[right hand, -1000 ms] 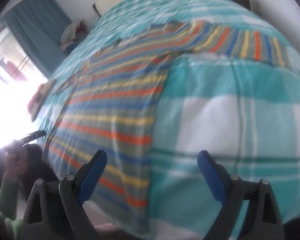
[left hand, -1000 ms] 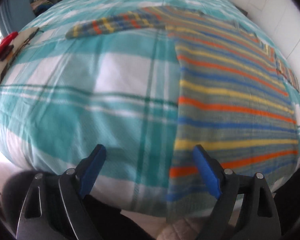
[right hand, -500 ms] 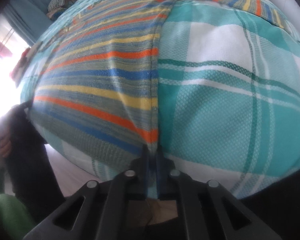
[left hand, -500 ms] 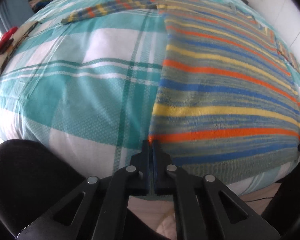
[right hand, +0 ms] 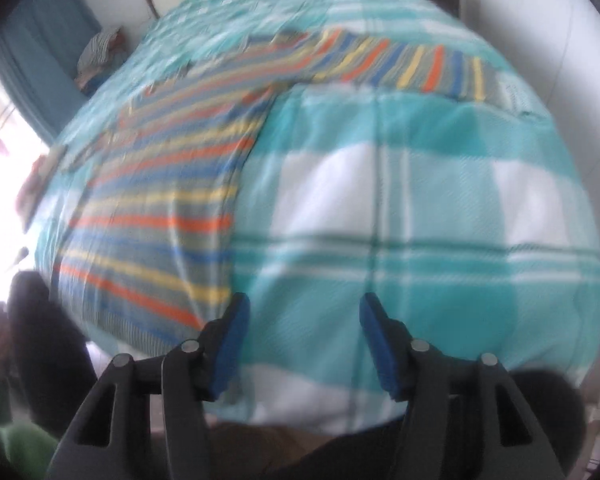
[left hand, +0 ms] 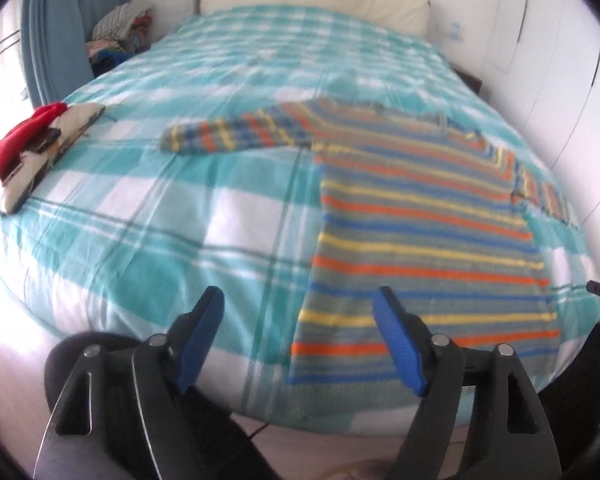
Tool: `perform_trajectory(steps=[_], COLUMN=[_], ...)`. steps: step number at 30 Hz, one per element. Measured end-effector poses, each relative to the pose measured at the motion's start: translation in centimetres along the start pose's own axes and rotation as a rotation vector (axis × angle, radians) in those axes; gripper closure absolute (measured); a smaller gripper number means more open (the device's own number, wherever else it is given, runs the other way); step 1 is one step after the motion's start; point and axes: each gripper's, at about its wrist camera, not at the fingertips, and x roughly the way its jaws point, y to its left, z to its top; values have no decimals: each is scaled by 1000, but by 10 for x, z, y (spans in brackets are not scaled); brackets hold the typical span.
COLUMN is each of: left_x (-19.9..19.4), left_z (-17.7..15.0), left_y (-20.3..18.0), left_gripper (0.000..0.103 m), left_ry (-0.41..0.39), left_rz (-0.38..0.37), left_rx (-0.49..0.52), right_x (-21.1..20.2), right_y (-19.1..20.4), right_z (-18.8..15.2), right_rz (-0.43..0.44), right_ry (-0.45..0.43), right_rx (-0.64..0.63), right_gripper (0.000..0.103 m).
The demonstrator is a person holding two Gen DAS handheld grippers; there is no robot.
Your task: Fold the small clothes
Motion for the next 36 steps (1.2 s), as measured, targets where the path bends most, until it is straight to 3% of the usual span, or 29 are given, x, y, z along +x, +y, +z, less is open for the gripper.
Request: perform_trajectory(steps=[3, 6, 9, 11, 13, 15, 18, 21, 24, 27, 28, 29, 32, 36], left_x=[7, 33, 69, 91, 111, 124, 118, 115, 117, 120, 119, 117, 109, 103], left_z=[26, 43, 45, 35, 22, 16, 16, 17, 16, 16, 16, 16, 15, 17], left_y=[-16, -36, -49, -51, -49, -43, -38, -40, -45, -54, -56, -57, -56, -48], left_gripper=[15, 13, 13, 13, 14, 15, 14, 14, 14, 14, 14, 14, 14, 13], left_ry=[-90, -140, -139, -131, -52, 35, -5, -24, -21, -22, -25, -31, -62, -81], left_rz=[-61, -112, -155, -128, -86, -99, -89, -56, -50, -22, -14, -7, 14, 34], left_rx=[-13, 1, -5, -8, -22, -62, -74, -64, -53, -7, 5, 14, 29, 18], right_x=[-16, -11, 10, 28, 45, 57, 64, 79, 92, 102, 105, 106, 98, 55], right_y=[-60, -124, -173, -196, -212, -218, -220, -217, -207, -179, -169, -164, -153, -125], right_z=[53, 100, 137, 147, 147, 145, 147, 155, 164, 178, 181, 183, 188, 205], right_rz=[45, 84, 32, 13, 42, 91, 111, 94, -36, -224, -261, -264, -269, -188], right_ry=[-186, -300, -318, -291, -272, -280, -327, -271, -171, -76, -51, -38, -40, -172], right_rx=[187, 400, 508, 554, 604, 644, 619, 585, 489, 277, 215, 193, 202, 217], right_gripper=[37, 35, 35, 35, 35, 35, 36, 38, 58, 72, 86, 97, 98, 98])
